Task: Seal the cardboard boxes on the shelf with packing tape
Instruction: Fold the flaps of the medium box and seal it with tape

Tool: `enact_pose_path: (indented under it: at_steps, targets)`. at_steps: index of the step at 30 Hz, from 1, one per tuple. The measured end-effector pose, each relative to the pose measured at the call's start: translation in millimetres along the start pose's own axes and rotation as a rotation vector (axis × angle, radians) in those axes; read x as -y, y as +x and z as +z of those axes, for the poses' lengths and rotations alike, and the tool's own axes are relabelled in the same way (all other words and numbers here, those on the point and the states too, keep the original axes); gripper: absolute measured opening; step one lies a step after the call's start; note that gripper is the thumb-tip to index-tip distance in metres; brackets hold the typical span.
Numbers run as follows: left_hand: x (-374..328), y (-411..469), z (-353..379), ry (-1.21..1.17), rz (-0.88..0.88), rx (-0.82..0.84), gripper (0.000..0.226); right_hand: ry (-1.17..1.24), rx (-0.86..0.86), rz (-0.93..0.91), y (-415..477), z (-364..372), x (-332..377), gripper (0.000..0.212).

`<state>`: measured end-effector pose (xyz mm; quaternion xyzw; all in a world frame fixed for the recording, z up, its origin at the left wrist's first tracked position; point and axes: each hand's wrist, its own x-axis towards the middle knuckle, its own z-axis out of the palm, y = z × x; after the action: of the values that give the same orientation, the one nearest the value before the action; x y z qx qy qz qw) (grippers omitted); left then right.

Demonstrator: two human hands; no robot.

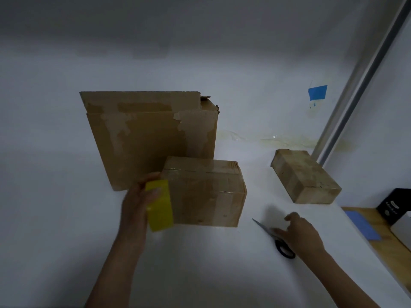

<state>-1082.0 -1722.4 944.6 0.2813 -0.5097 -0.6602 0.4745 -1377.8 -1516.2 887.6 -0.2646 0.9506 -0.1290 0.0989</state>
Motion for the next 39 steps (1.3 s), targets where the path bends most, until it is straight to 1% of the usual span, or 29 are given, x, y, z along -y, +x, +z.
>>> enact_pose_path:
  at_steps: [1,2,4,6,9,11,14,16,18,19,20,23,24,26,29,32,34,37,38,39]
  targets:
    - [-1,3,-7,-0.032,0.020,-0.055,0.052,0.068,-0.043,-0.040,-2,-1,8,0.059]
    - [-1,6,-13,-0.075,0.027,-0.101,0.043,0.134,-0.058,-0.084,-4,-2,18,0.061]
    - [1,9,-21,-0.165,0.026,-0.160,0.027,0.271,-0.005,-0.149,-8,-3,37,0.063]
    - [7,11,-24,-0.233,0.003,-0.179,0.022,0.357,0.082,-0.199,-10,-2,56,0.064]
    - [14,10,-20,-0.331,-0.051,-0.209,0.023,0.446,0.159,-0.281,-17,-2,80,0.063]
    - [16,11,-17,-0.378,-0.103,-0.227,0.023,0.503,0.192,-0.302,-23,-4,92,0.061]
    - [22,14,-14,-0.409,-0.190,-0.248,0.031,0.615,0.206,-0.250,-28,-2,103,0.063]
    - [26,15,-10,-0.424,-0.230,-0.230,0.036,0.682,0.187,-0.203,-28,0,107,0.064]
    - [25,14,-3,-0.403,-0.245,-0.198,0.028,0.704,0.170,-0.169,-29,-2,112,0.070]
    - [24,14,1,-0.371,-0.254,-0.169,0.039,0.700,0.162,-0.165,-28,-2,114,0.076]
    - [23,16,3,-0.341,-0.264,-0.144,0.044,0.689,0.149,-0.165,-28,-4,117,0.082]
    - [15,22,8,-0.324,-0.215,-0.117,0.015,0.605,0.068,-0.142,-24,-9,120,0.079]
    - [13,25,8,-0.324,-0.201,-0.126,0.022,0.567,0.036,-0.139,-23,-13,119,0.077]
    - [7,29,6,-0.308,-0.190,-0.116,0.045,0.480,-0.037,-0.154,-19,-18,117,0.078]
    - [-16,24,13,-0.265,-0.186,-0.064,0.052,0.346,-0.135,-0.175,-20,-31,117,0.077]
    - [-35,25,18,-0.207,-0.214,-0.024,0.058,0.193,-0.190,-0.183,-26,-44,120,0.071]
    - [-43,32,16,-0.206,-0.240,-0.018,0.049,0.090,-0.163,-0.194,-31,-48,122,0.067]
    - [-48,40,18,-0.122,-0.275,0.010,0.012,0.023,-0.028,-0.185,-37,-41,123,0.063]
    - [-47,43,20,-0.090,-0.307,0.028,0.008,0.035,0.030,-0.165,-38,-37,123,0.064]
    - [-47,45,22,-0.056,-0.334,0.050,0.010,0.058,0.081,-0.135,-38,-33,123,0.065]
